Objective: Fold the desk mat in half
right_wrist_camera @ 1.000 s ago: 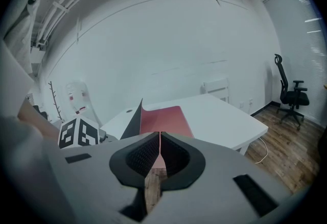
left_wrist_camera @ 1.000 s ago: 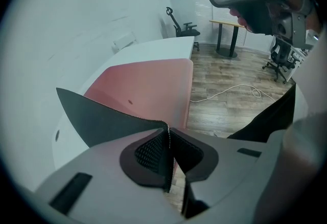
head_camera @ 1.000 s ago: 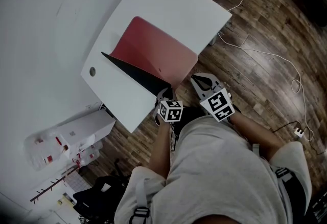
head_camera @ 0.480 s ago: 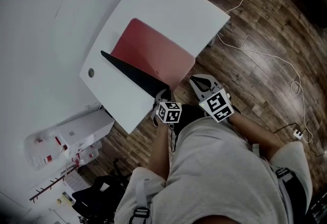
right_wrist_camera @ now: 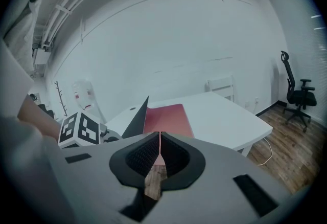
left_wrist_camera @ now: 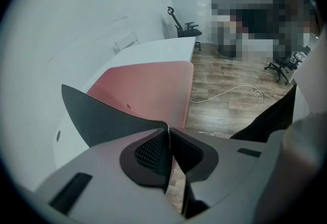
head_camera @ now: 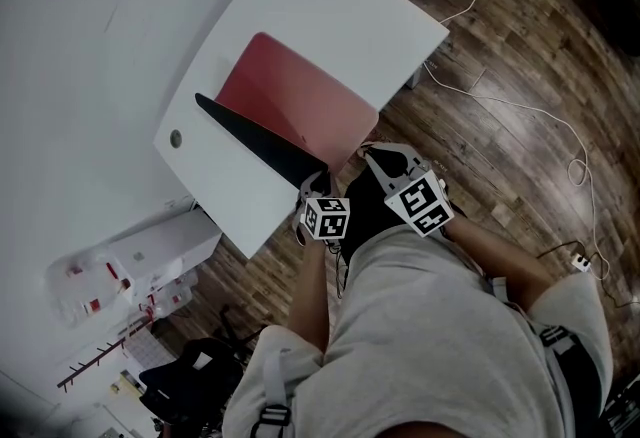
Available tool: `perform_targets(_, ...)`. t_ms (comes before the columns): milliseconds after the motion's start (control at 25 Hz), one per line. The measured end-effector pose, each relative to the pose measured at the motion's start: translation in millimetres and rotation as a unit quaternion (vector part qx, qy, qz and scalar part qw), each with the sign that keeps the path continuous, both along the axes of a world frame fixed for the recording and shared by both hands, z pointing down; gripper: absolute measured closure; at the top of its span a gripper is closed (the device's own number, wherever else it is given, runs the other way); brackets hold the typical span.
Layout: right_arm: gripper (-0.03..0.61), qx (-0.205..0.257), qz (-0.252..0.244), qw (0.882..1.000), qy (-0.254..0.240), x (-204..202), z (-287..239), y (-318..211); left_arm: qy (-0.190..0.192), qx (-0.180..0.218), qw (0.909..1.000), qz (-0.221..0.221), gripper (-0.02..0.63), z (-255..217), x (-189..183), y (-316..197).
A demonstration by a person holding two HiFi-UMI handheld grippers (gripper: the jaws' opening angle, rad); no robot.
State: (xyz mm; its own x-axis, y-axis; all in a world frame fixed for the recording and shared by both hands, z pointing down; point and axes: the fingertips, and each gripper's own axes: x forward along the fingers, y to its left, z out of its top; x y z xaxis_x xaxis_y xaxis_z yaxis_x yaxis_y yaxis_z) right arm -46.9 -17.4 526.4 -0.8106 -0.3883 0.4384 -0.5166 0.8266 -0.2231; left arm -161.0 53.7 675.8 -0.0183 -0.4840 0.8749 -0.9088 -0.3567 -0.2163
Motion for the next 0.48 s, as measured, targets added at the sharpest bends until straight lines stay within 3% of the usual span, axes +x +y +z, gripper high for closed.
perform_targets(480, 0.537, -0.004, 0.005, 1.000, 0.004, 4.3, 6.1, -8.7, 0.005, -0.004, 1.0000, -0.001, 0.569, -4.2, 8.6, -3.8)
